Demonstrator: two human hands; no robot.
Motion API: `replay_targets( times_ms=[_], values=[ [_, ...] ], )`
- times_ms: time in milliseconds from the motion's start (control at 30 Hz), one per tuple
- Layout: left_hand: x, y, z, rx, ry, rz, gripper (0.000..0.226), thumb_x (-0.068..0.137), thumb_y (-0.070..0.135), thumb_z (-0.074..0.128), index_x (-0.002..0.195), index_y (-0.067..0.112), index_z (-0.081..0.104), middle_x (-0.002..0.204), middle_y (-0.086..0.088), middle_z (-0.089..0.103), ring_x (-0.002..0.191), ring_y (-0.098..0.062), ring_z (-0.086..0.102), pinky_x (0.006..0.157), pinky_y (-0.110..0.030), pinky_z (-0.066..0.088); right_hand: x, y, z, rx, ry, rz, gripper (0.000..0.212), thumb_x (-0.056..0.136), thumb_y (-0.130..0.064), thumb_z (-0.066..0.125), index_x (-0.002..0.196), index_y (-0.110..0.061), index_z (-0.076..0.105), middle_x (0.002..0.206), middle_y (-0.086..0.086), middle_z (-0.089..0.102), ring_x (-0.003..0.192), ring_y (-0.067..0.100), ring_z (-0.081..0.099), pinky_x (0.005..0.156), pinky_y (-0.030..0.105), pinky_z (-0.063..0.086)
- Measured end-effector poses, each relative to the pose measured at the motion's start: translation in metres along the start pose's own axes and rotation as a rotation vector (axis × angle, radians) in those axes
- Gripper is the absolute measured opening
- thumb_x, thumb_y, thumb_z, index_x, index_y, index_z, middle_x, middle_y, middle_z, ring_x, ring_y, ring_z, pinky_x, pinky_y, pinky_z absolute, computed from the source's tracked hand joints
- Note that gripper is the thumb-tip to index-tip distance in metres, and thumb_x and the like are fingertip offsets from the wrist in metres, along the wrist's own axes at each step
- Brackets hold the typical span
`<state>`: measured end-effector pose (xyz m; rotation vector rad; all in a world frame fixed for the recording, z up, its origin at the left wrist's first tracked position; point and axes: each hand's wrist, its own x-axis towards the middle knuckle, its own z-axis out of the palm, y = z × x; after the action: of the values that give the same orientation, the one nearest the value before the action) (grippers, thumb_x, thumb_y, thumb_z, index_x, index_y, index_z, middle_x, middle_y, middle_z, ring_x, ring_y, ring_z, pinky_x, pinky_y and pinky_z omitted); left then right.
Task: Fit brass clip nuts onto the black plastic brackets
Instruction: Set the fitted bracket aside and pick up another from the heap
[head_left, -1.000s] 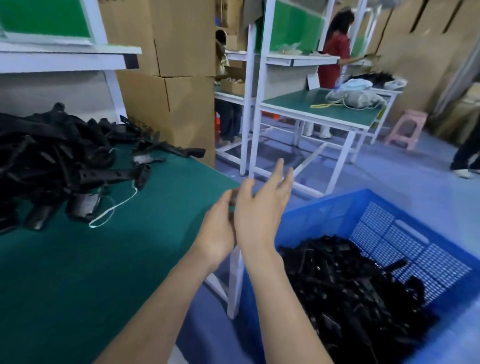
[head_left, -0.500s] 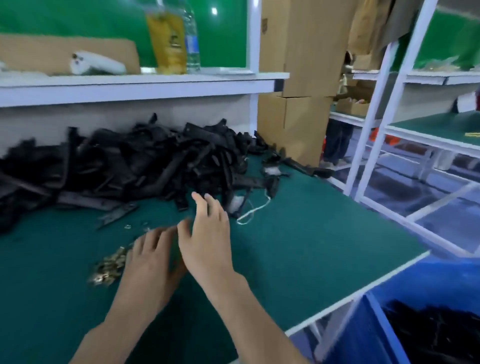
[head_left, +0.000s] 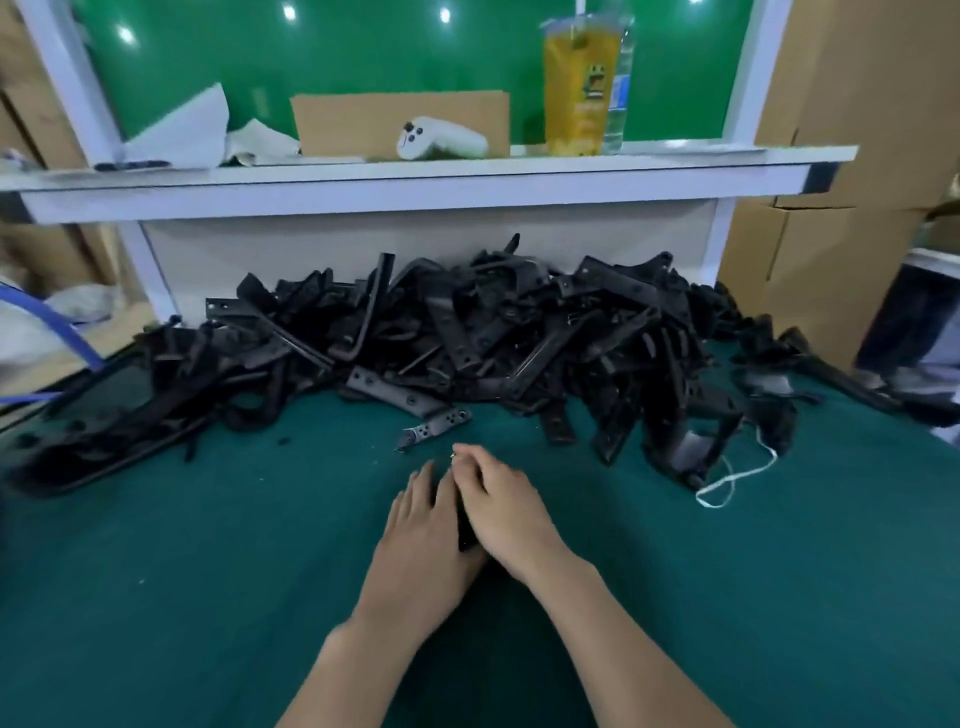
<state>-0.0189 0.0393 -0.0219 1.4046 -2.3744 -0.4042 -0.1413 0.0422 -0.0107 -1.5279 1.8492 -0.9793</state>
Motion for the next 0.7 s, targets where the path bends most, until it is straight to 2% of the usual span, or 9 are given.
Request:
replay_targets(
  times_ms=[100, 167, 300, 400, 467, 567, 700],
  values=[
    [0.013, -0.001, 0.002, -0.002, 0.015, 0.04, 0.077, 0.097, 0.038, 0.055, 0.158, 0.02, 0.012, 0.165, -0.006, 0.015, 0.153, -0.024, 0.015, 0.123, -0.037, 0.022, 0.005, 0.003, -0.001, 0.08, 0.041, -0.04, 0.033, 0.105, -0.046, 0.035, 0.133, -0.044, 0.052, 0.122, -0.022, 0.061, 0.1, -0.006, 0.051, 0.08, 0.014, 0.038],
    [0.02, -0.002, 0.002, -0.049, 0.06, 0.073, 0.071, 0.098, 0.039, 0.054, 0.157, 0.023, 0.019, 0.163, -0.002, 0.02, 0.151, -0.02, 0.017, 0.121, -0.036, 0.025, 0.007, 0.006, -0.004, 0.157, 0.087, -0.052, 0.029, 0.104, -0.047, 0.038, 0.128, -0.047, 0.053, 0.112, -0.026, 0.061, 0.094, -0.011, 0.054, 0.074, 0.01, 0.04],
    [0.043, -0.01, -0.007, -0.367, 0.253, -0.011, 0.058, 0.096, 0.055, 0.05, 0.148, 0.03, 0.039, 0.149, 0.012, 0.034, 0.14, -0.01, 0.03, 0.109, -0.029, 0.034, 0.012, 0.011, -0.01, 0.44, 0.184, -0.013, 0.022, 0.102, -0.048, 0.042, 0.118, -0.052, 0.057, 0.11, -0.026, 0.064, 0.094, -0.012, 0.059, 0.074, 0.011, 0.043],
    [0.076, -0.024, -0.018, -0.235, 0.356, -0.055, 0.057, 0.098, 0.052, 0.052, 0.146, 0.024, 0.043, 0.148, 0.003, 0.039, 0.137, -0.02, 0.033, 0.11, -0.037, 0.036, 0.017, 0.015, -0.015, 0.658, 0.216, 0.018, 0.023, 0.104, -0.042, 0.044, 0.117, -0.046, 0.062, 0.111, -0.025, 0.068, 0.103, -0.014, 0.059, 0.087, 0.015, 0.046],
    [0.099, -0.03, -0.027, -0.082, 0.218, -0.12, 0.064, 0.097, 0.06, 0.049, 0.148, 0.023, 0.04, 0.149, -0.003, 0.042, 0.138, -0.027, 0.034, 0.112, -0.043, 0.034, 0.021, 0.017, -0.021, 0.764, 0.253, 0.052, 0.024, 0.104, -0.034, 0.046, 0.116, -0.038, 0.066, 0.109, -0.019, 0.072, 0.104, -0.006, 0.064, 0.093, 0.022, 0.05],
    [0.12, -0.03, -0.029, 0.192, -0.063, -0.163, 0.064, 0.096, 0.063, 0.048, 0.145, 0.022, 0.041, 0.143, -0.007, 0.05, 0.133, -0.031, 0.042, 0.107, -0.045, 0.037, 0.024, 0.02, -0.03, 0.922, 0.263, 0.125, 0.025, 0.104, -0.024, 0.047, 0.116, -0.029, 0.069, 0.11, -0.007, 0.074, 0.103, 0.005, 0.069, 0.09, 0.027, 0.055],
    [0.121, -0.025, -0.031, 0.322, -0.028, -0.098, 0.045, 0.102, 0.046, 0.049, 0.138, 0.018, 0.048, 0.132, -0.008, 0.055, 0.123, -0.03, 0.053, 0.098, -0.041, 0.044, 0.026, 0.024, -0.034, 1.032, 0.273, 0.178, 0.025, 0.104, -0.021, 0.048, 0.115, -0.024, 0.07, 0.108, -0.002, 0.075, 0.099, 0.008, 0.072, 0.081, 0.025, 0.058]
  ],
)
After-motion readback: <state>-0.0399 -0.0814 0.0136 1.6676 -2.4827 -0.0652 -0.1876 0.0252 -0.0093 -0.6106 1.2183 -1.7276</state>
